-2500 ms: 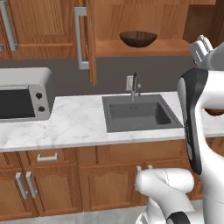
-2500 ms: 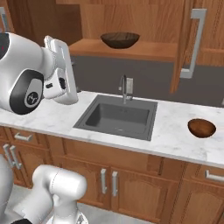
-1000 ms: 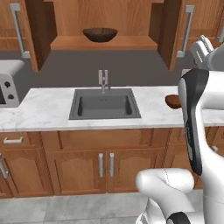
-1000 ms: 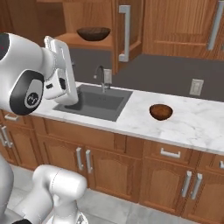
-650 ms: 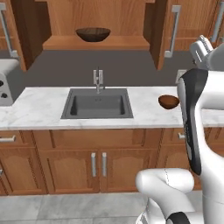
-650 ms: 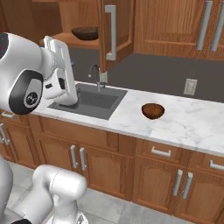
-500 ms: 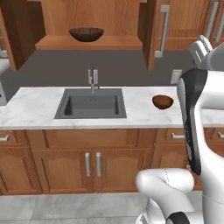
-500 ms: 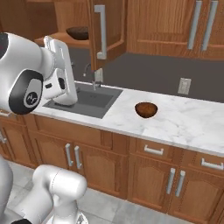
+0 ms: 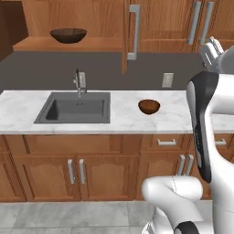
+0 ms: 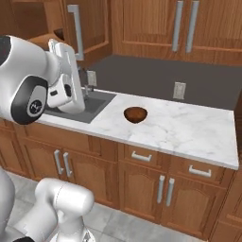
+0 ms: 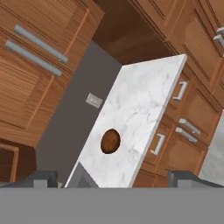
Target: Pick up the bowls on the counter and stack them on top of one another in the open cabinet. Place the smaller bowl on top of the larger bowl.
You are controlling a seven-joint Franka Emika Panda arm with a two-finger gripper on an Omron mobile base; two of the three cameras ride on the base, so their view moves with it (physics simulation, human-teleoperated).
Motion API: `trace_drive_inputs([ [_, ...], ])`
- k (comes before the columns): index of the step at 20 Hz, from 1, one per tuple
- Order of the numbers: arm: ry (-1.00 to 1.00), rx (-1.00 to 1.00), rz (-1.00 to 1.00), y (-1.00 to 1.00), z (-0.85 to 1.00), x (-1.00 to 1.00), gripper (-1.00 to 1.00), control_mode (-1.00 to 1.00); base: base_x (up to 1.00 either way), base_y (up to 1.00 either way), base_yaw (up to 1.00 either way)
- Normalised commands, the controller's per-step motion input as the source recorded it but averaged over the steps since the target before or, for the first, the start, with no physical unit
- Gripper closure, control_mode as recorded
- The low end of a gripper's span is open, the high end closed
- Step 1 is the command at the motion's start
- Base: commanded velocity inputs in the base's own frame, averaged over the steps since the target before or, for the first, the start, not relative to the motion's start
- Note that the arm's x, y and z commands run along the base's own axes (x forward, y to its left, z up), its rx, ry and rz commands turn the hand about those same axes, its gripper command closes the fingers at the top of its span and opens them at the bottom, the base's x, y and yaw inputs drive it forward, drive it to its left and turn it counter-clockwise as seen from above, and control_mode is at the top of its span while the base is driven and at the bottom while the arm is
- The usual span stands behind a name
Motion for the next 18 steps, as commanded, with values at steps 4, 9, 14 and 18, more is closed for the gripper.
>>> trace_drive_inputs([
  [4,0.0,0.0,0.0,0.0,0.0,0.0,-1.0,1.0,0.15,-0.27,0.15],
  [9,0.0,0.0,0.0,0.0,0.0,0.0,-1.0,1.0,0.19,-0.27,0.14],
  [14,0.0,0.0,0.0,0.0,0.0,0.0,-1.0,1.0,0.26,-0.28,0.13],
  [18,0.0,0.0,0.0,0.0,0.0,0.0,-1.0,1.0,0.52,-0.35,0.04],
])
